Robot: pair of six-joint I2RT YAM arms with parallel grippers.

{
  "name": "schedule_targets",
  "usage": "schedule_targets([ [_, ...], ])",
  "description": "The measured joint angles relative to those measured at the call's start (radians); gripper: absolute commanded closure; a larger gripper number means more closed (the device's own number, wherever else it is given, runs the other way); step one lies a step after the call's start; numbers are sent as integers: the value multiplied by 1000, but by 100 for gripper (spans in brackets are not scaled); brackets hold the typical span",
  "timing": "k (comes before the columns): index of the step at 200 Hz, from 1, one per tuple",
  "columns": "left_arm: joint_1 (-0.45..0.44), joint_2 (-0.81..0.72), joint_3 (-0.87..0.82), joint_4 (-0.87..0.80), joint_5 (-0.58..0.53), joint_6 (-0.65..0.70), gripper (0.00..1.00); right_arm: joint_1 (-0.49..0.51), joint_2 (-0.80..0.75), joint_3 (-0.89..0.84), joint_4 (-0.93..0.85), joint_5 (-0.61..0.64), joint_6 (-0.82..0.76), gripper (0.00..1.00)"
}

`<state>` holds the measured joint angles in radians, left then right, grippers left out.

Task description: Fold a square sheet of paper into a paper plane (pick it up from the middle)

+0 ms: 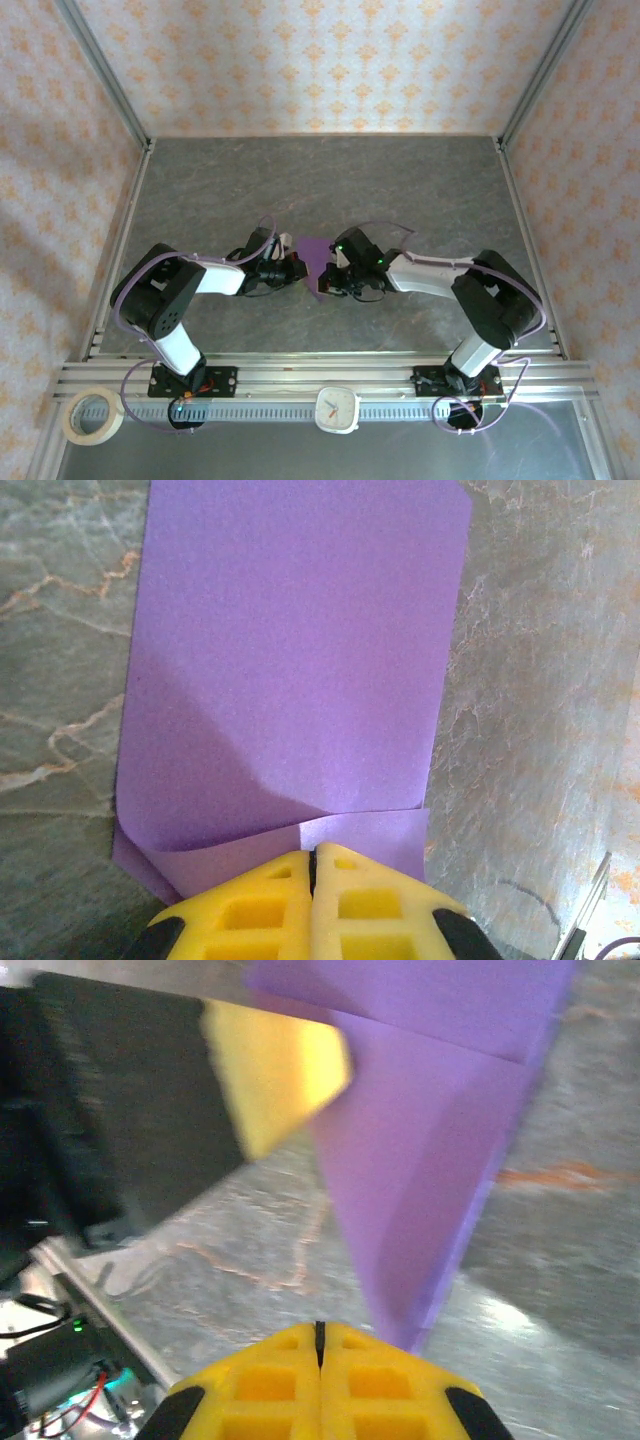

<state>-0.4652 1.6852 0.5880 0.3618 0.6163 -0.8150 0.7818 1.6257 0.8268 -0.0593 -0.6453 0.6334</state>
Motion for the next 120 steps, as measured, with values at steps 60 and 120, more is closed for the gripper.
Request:
schedule_targets([
  [60,-5,0,0,1,-3,0,100,40,130,85,74,15,47,100],
  [120,-5,0,0,2,-4,-1,100,37,121,-27,137,31,45,100],
])
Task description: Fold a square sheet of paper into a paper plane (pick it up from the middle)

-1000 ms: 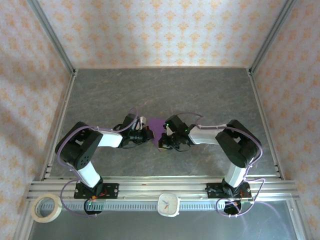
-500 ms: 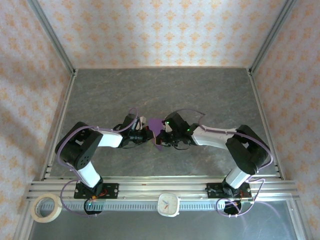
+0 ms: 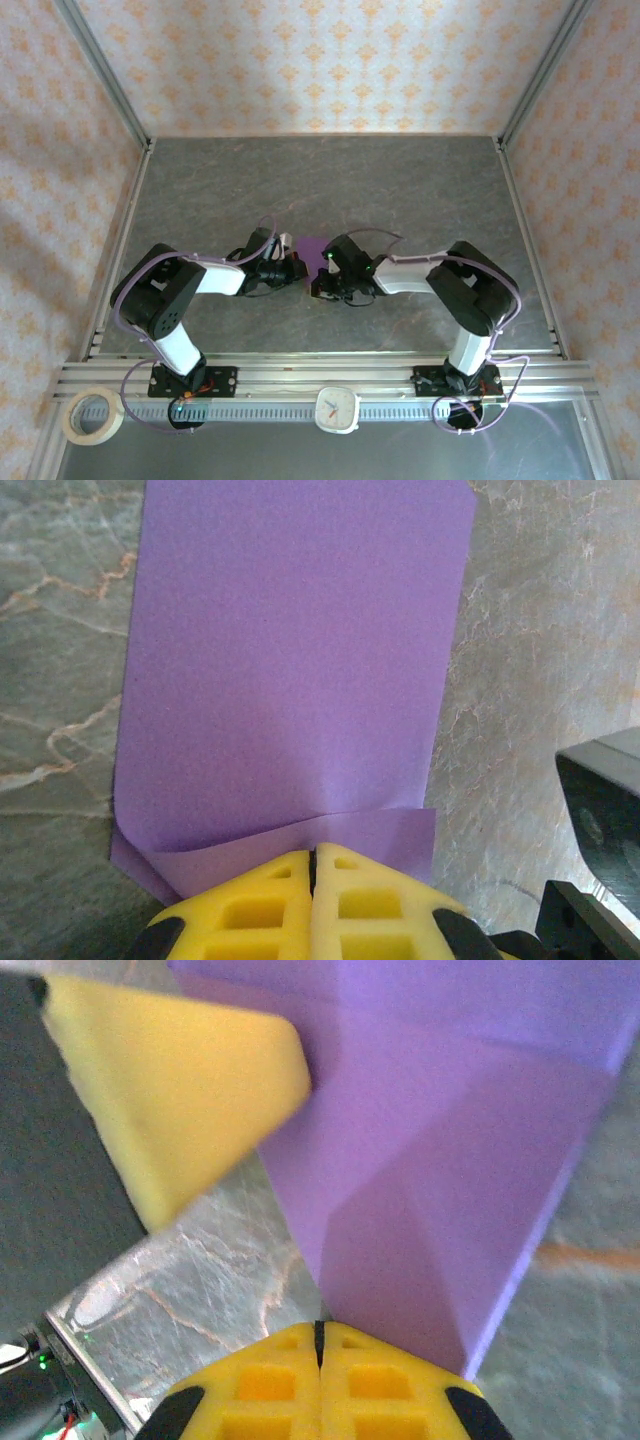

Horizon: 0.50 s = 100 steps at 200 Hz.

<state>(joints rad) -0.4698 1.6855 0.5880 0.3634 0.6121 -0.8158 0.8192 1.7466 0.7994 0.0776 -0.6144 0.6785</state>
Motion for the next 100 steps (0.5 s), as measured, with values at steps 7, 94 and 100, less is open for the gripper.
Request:
schedule_targets([
  [7,0,1,0,0,0,-3,100,0,-19,-26,7,-3,0,100],
  [94,0,1,0,1,-3,-22,100,-2,-209,-181,1,-21,26,100],
  [100,0,1,0,1,-3,-22,100,-2,-221,-174,2,-21,31,100],
])
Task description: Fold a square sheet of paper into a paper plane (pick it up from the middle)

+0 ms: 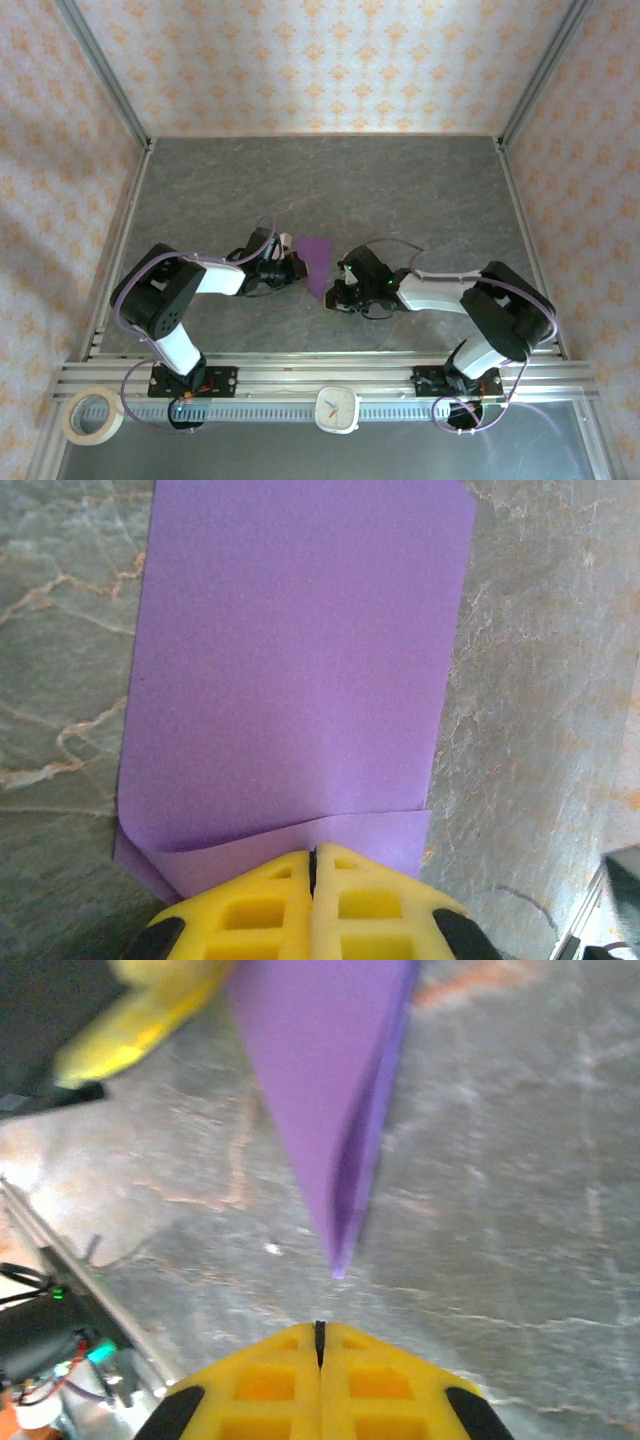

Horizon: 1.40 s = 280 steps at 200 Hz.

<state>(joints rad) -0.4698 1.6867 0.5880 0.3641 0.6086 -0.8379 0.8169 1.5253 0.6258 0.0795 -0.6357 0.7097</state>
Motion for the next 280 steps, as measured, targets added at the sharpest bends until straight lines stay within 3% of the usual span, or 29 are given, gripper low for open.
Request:
schedule_targets([
  [24,0,0,0,0,0,-3,100,-1,22,69,14,1,20,100],
  [89,-2,0,0,0,-5,-2,100,-12,280,223,45,35,26,100],
  [176,-14,-3,0,4,-11,-3,100,-42,177,13,217,-3,11,100],
  [235,-28,-5,2,0,-19,-3,100,-57,161,56,111,-47,-15,100],
  [280,-28,-4,7,-6,-24,-3,100,-57,182,194,33,-53,-41,99],
])
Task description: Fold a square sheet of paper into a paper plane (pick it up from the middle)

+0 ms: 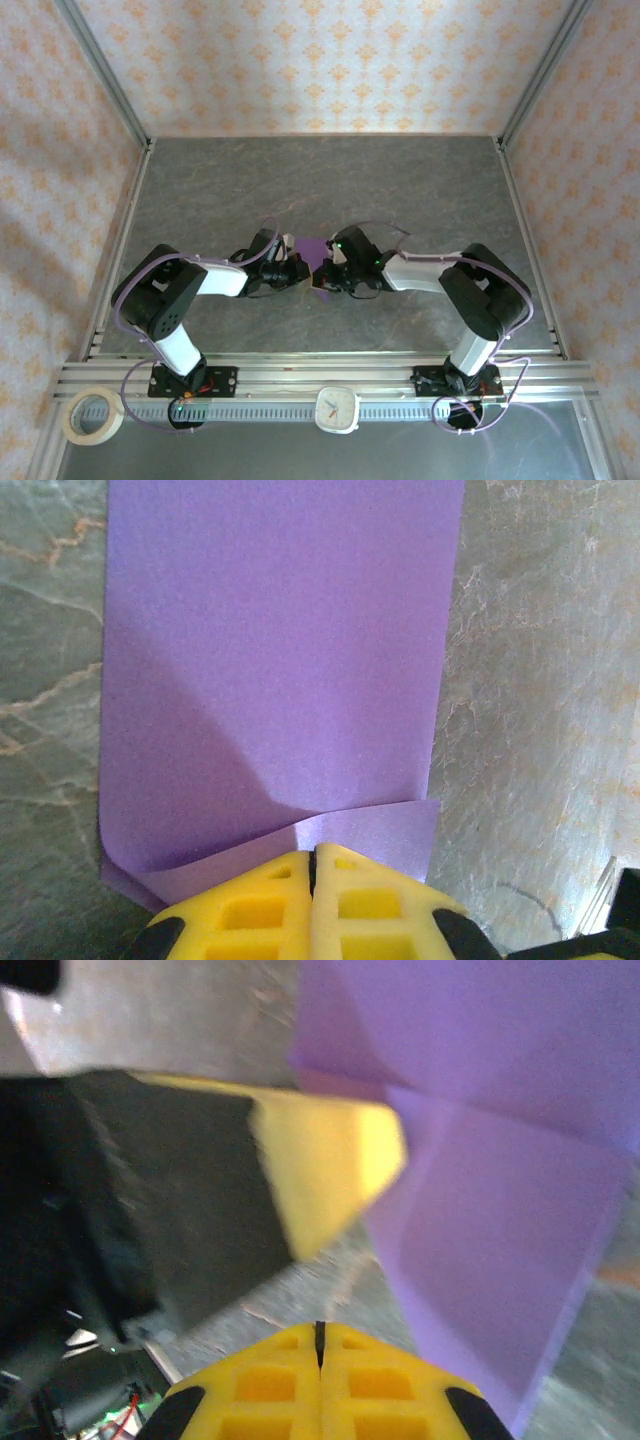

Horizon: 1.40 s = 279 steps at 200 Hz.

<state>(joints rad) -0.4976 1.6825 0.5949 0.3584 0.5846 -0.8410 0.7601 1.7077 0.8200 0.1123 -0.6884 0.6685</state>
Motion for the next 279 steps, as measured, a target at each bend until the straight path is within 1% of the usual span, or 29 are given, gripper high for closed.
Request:
schedule_targets([
  [18,0,0,4,-6,-9,1,100,0,40,25,-4,2,-8,100],
  [40,0,0,17,-26,-19,4,100,0,89,6,-3,7,-8,100],
  [74,0,-6,27,-47,-25,11,100,-5,76,-34,55,8,-8,100],
  [95,-3,-43,31,-68,-26,20,99,-5,69,-60,92,8,1,100],
  [144,-34,-122,50,-72,-29,10,100,-5,68,-69,114,10,22,100],
  [174,-39,-115,24,-67,-33,-1,100,-5,68,-69,114,11,27,100],
  [199,-39,-70,19,-56,-38,-6,100,-5,68,-69,114,11,27,100],
  [230,-36,-27,19,-63,-69,4,100,-5,68,-70,115,10,27,100],
  [255,-11,-19,19,-63,-66,6,100,-4,66,-77,122,11,26,100],
  [279,32,-18,18,-62,-55,22,100,-4,66,-82,130,11,26,100],
])
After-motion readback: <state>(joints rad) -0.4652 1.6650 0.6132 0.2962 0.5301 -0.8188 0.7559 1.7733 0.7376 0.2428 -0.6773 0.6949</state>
